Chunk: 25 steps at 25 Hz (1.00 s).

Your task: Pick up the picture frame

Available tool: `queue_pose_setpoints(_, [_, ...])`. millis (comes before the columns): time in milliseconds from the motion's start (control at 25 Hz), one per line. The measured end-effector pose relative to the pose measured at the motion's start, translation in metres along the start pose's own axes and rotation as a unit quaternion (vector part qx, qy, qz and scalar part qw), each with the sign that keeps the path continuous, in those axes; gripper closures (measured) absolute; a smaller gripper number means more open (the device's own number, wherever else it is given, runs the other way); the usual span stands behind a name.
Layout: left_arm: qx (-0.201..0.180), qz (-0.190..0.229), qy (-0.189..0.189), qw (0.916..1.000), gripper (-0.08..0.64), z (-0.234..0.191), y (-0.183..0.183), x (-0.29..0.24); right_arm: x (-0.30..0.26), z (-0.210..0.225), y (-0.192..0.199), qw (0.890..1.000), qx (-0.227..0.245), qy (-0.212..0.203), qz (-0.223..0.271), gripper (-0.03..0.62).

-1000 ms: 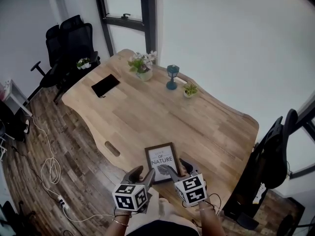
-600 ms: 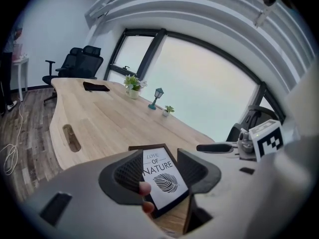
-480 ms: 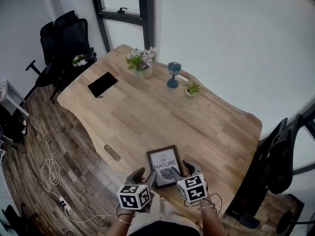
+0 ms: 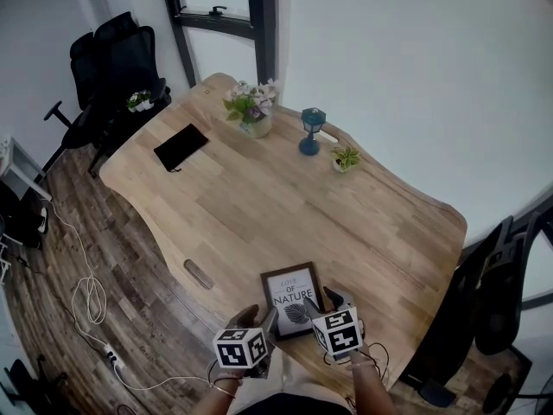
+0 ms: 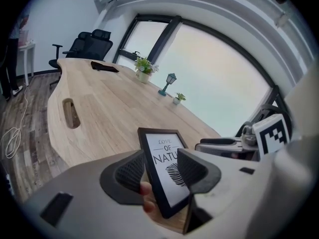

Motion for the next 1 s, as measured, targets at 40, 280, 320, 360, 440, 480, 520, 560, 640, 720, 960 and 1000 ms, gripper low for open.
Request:
queue_pose_setpoints(40, [0.002,-0.006,-0.002,1.0000,0.367,-0.001,0.003,-0.003,-0.003,0.001,0.001,1.000,-0.002,0.000,-0.004,0.379])
queue_pose_setpoints(280, [0.009,-0.032,-0.005,0.9994,0.367,-0.006,0.015,-0.017,-0.017,0.008,0.011,0.999,-0.014,0.005,-0.033,0.379])
queue_pose_setpoints(320, [0.009,-0.037,-0.004,0.9993,0.367,-0.005,0.017,-0.019,-0.019,0.009,0.013,0.999,-0.015,0.006,-0.038,0.379])
queue_pose_setpoints(360, [0.010,-0.042,-0.003,0.9991,0.367,-0.005,0.018,-0.021,-0.020,0.010,0.015,0.999,-0.016,0.006,-0.041,0.380])
queue_pose_setpoints(440, [0.006,-0.054,-0.002,0.9985,0.367,-0.006,0.021,-0.026,-0.022,0.011,0.018,0.999,-0.019,0.006,-0.044,0.380])
queue_pose_setpoints(480, [0.001,-0.060,-0.002,0.9982,0.367,-0.006,0.022,-0.029,-0.023,0.012,0.019,0.999,-0.022,0.005,-0.044,0.380])
queue_pose_setpoints(520, [-0.003,-0.064,-0.001,0.9979,0.367,-0.005,0.024,-0.032,-0.023,0.013,0.021,0.999,-0.026,0.004,-0.044,0.380])
queue_pose_setpoints(560, [-0.005,-0.067,0.000,0.9977,0.367,-0.005,0.026,-0.035,-0.024,0.013,0.021,0.999,-0.031,0.002,-0.043,0.380])
queue_pose_setpoints(640, [-0.002,-0.071,0.001,0.9975,0.367,-0.003,0.028,-0.039,-0.024,0.015,0.023,0.998,-0.042,-0.004,-0.043,0.380])
queue_pose_setpoints(720, [0.004,-0.076,0.003,0.9971,0.367,-0.001,0.031,-0.042,-0.024,0.016,0.025,0.998,-0.052,-0.007,-0.043,0.382])
queue_pose_setpoints(960, [-0.002,-0.077,-0.007,0.9970,0.367,0.000,0.032,-0.043,-0.028,0.017,0.030,0.997,-0.065,-0.018,-0.049,0.383])
queue_pose_setpoints(1000, [-0.007,-0.079,-0.007,0.9968,0.367,0.000,0.032,-0.044,-0.029,0.017,0.031,0.996,-0.066,-0.019,-0.051,0.383])
Point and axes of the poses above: the fingertips, and each gripper's own axes: x backward along the fingers, z to its right, y out of its underside, the point moved 8 cm from there along x, backward along the fingers, and after that the axes turned 10 degrees about -y, right-handed, at the moved point
